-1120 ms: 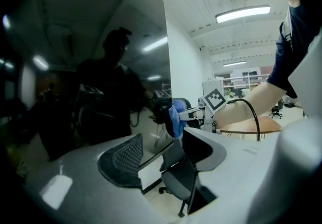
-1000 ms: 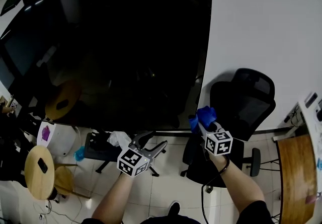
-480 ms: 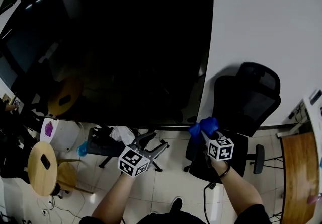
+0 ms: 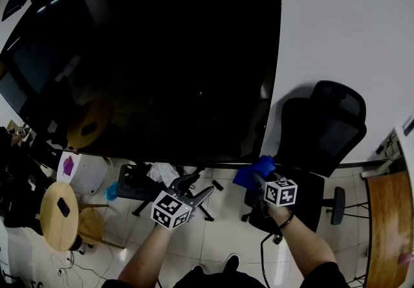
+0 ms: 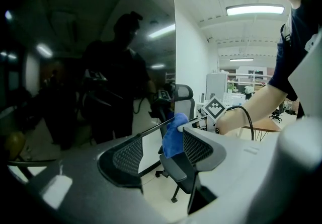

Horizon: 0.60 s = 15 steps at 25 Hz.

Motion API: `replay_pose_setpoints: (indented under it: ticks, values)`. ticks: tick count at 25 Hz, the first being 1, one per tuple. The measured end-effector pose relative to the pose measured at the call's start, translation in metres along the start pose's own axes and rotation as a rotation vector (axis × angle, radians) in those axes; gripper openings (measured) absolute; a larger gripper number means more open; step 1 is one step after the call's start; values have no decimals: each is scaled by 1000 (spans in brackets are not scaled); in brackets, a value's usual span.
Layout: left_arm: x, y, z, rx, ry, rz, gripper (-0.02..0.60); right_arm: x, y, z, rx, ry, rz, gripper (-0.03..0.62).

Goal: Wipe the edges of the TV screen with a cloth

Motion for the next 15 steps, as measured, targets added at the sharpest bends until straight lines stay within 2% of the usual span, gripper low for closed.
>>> replay_pose_setpoints:
  ticks: [4, 8, 15]
  values:
    - [11, -3, -10, -14, 6, -10, 239, 17, 5, 11, -17, 28, 30, 124]
    - [26, -10, -21, -29, -5, -23, 239, 29, 8, 21, -37, 21, 78, 124]
    - [69, -33, -48, -25, -60, -46, 239, 67, 3, 51, -21, -8, 42, 124]
Point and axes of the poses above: the fingertips, and each gripper's own axes: z forward along the fingers, x to its left, y out of its top, the point moved 6 cm from there along -z, backward along the fingers, and after that the axes turned 1 degree about y, right-handed, at the moved point
